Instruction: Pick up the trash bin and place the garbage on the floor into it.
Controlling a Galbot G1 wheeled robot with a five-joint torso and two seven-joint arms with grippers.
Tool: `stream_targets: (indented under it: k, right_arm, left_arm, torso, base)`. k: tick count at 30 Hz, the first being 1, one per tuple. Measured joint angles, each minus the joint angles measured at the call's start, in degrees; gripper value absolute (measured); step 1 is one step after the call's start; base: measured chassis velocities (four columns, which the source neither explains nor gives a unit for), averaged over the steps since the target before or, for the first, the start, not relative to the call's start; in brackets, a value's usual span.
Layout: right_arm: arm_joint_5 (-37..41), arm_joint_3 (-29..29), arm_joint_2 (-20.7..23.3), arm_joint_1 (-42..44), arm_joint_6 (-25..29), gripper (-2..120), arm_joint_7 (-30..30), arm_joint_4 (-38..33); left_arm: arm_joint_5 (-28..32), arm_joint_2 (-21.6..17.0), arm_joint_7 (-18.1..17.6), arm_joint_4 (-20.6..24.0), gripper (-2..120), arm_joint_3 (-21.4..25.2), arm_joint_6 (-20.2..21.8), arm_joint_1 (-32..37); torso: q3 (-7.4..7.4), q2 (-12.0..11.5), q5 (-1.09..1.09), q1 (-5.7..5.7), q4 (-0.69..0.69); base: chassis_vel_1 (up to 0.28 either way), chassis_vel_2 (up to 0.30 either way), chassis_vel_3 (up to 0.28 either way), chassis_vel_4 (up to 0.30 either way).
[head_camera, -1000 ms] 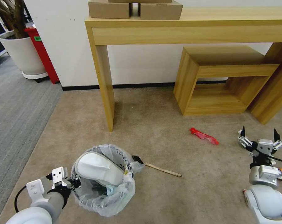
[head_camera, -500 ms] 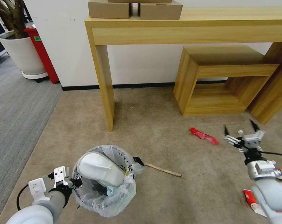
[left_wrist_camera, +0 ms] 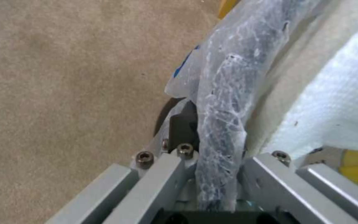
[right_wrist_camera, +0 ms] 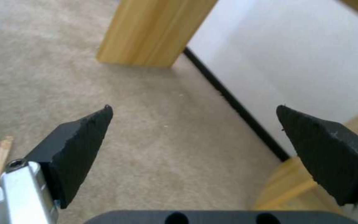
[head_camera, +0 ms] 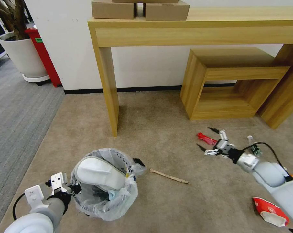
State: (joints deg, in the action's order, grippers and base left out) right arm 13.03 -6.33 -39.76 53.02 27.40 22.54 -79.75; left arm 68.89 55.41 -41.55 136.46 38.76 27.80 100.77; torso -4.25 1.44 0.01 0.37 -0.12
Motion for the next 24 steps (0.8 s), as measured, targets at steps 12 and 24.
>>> stream_targets:
  k: [12,24]
  right_arm:
    - [-6.2,26.4,1.2,-20.9,-11.5,100,-3.6,2.7]
    - [-4.6,44.8,-4.5,-32.0,-20.1,100,-7.1,8.2]
  left_arm:
    - [0.7,-1.3,-0.9,-2.0,0,-0.1,-0.9,-1.0]
    - [0.5,-2.2,-1.6,-3.2,0,-1.1,-1.2,-1.3]
  torso:
    - [0.00,0.0,-0.01,0.00,0.00]
    - [0.00,0.0,-0.01,0.00,0.00]
  base:
    - [0.000,0.000,0.000,0.000]
    - [0.000,0.000,0.000,0.000]
